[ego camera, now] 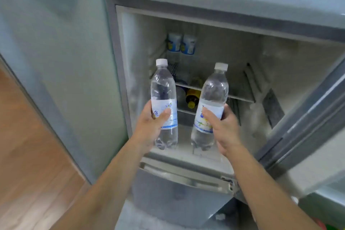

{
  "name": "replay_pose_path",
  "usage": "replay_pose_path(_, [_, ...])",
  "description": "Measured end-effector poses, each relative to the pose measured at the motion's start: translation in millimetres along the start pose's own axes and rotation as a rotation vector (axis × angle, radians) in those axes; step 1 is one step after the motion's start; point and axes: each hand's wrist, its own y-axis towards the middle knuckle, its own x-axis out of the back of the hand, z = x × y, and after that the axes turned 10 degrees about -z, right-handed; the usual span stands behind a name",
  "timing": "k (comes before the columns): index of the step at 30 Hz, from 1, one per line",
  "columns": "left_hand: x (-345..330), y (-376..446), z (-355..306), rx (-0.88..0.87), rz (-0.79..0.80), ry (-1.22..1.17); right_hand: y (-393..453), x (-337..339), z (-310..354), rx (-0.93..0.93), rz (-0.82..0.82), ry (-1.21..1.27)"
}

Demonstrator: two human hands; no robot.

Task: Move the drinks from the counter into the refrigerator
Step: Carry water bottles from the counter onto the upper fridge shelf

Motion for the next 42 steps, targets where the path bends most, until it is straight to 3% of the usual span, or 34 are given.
replay_pose_path(8, [-65.7, 95.7, -47.8, -0.142, -0.048, 0.046, 106.8, -33.1, 41.1, 0.152, -0.166, 0.120])
replay_pose_path(13, [-108.6, 147.7, -51.2, -0.163, 0.047, 0.062, 161.3, -41.1, 45.3, 0.202, -0.222, 0.021])
replay_pose_path(18, [-155.6, 198.3, -33.7, -0.311, 0.086, 0.116, 205.0, -39.3, 38.1, 0.278, -0.219, -0.069])
replay_pose_path(30, [-203.7, 289.3, -16.2, -0.498, -0.028, 0.286, 279.1, -63.4, 31.0, 0.208, -0.291, -0.187])
replay_pose_path(37, [-184.7, 284.3, -15.8, -0.531, 0.027, 0.692, 297.0, -56.9, 17.2, 0.145, -0.186, -0.443])
replay_pose_path(42, [-194.6, 282.6, -12.2, -0.445, -0.035, 0.754, 296.5, -53.7, 1.5, 0.111, -0.183, -0.538])
